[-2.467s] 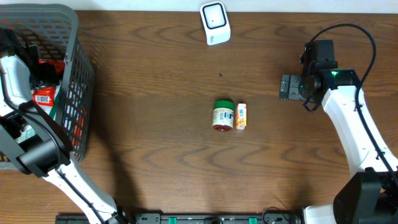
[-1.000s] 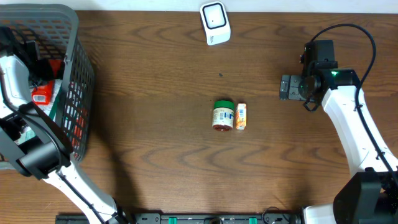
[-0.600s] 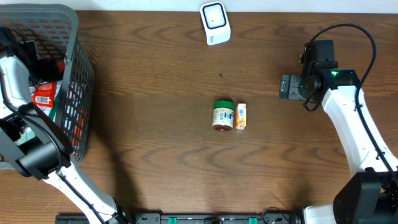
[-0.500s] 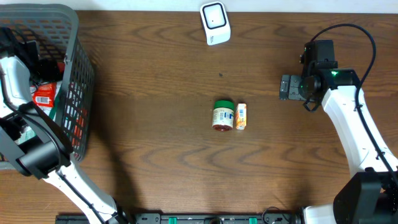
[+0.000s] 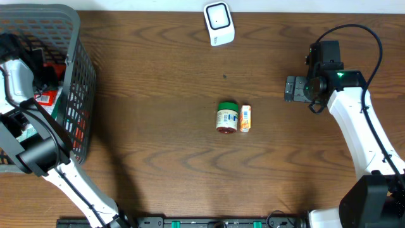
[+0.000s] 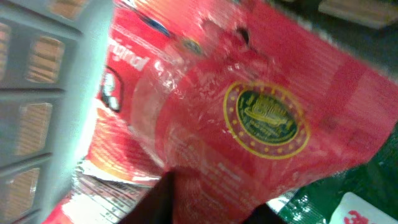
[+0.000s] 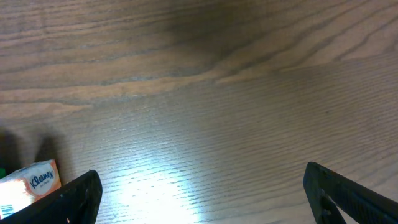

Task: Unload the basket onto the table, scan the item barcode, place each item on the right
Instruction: 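Reach the left gripper into the basket toward the red snack bag, then grasp the red snack bag with the left gripper and lift it out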

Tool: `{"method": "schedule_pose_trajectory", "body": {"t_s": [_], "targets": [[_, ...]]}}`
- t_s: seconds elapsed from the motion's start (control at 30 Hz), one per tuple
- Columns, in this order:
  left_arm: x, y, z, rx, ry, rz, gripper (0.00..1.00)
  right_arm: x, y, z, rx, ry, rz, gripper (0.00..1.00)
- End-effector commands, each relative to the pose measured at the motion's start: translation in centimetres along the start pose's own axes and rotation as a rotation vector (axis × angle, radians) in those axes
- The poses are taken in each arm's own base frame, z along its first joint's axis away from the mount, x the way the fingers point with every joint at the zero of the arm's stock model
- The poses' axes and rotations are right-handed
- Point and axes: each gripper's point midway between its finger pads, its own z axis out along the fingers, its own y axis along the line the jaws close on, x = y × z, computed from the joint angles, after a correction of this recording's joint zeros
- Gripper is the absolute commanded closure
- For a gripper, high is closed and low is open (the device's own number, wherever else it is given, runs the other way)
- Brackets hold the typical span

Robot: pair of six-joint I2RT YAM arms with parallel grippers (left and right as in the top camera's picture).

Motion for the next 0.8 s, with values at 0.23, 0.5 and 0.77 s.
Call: {"method": "schedule_pose_trajectory", "body": {"t_s": [0.23,0.5,0.77], "targets": [[-2.8,0.0,-7.7,-0.006,-0.153,-0.026,0.93,-0.5,-0.4,-0.6,0.014,-0.022,-0.005,0.01],[-5.6,1.1,-22.3,-0.064,-0.466,-0.118,0.93,-0.5,-0.4,-0.6,0.014,-0.021,-0.005,0.01],[-3.4,0.9,-41.0,-0.071,-0.876,-0.265,0.93,-0.5,-0.4,-0.6,0.014,-0.022,-0.005,0.01]]}}
